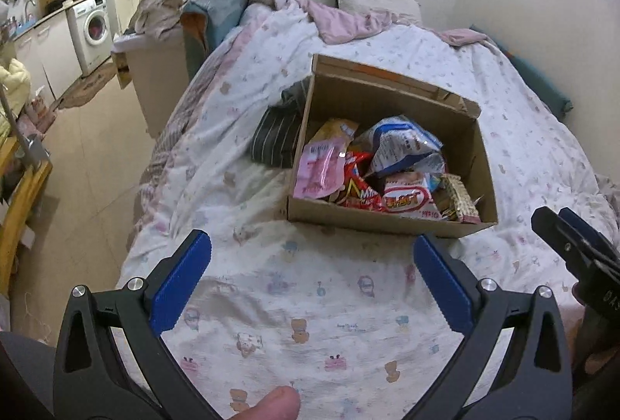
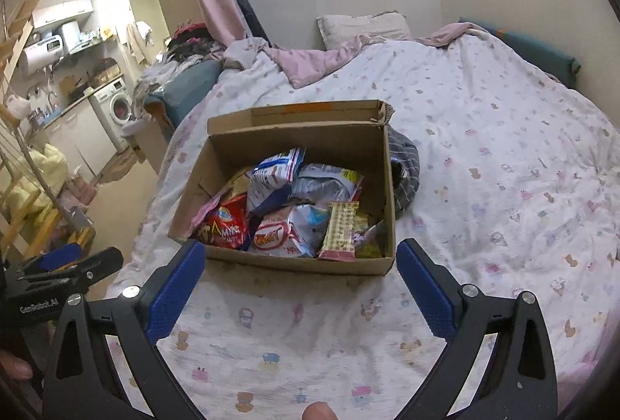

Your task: Organize snacks

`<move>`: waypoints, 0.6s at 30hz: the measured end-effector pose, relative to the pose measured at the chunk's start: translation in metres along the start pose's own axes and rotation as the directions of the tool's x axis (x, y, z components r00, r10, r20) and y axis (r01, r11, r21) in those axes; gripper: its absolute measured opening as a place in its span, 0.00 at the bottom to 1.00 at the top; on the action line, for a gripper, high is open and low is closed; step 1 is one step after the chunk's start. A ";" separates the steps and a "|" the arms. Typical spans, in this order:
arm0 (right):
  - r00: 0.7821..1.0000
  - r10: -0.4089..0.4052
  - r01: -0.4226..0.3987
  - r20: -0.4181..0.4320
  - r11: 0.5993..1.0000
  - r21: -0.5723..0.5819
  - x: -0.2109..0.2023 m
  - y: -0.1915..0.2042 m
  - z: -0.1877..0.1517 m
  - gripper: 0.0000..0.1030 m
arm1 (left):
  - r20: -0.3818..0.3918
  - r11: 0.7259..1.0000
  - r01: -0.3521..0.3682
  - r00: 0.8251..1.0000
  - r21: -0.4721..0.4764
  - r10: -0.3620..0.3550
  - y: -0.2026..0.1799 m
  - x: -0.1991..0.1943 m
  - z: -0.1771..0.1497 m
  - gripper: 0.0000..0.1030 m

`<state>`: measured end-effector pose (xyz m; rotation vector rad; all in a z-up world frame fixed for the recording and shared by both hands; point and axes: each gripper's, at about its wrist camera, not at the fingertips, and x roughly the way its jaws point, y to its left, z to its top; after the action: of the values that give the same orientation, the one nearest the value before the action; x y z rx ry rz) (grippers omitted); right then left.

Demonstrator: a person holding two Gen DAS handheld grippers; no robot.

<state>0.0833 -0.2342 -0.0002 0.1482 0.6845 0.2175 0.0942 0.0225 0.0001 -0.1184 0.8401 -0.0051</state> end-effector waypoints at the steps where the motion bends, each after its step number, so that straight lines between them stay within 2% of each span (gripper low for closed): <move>1: 1.000 0.004 -0.004 -0.001 1.000 0.003 0.001 0.000 0.000 0.98 | 0.001 1.000 -0.003 1.000 0.002 0.003 0.000 0.001 0.000 1.00; 6: 1.000 -0.006 0.006 -0.003 1.000 0.013 0.006 0.000 -0.001 0.98 | 0.032 1.000 -0.023 0.999 0.013 0.023 0.001 -0.001 0.001 1.00; 18: 0.999 -0.037 0.037 -0.007 0.999 -0.014 0.011 0.003 -0.005 1.00 | 0.045 0.999 -0.006 0.999 0.034 0.004 -0.004 -0.005 0.001 1.00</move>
<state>0.0884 -0.2279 -0.0099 0.1220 0.6925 0.1876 0.0923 0.0187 0.0049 -0.0840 0.7953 -0.0119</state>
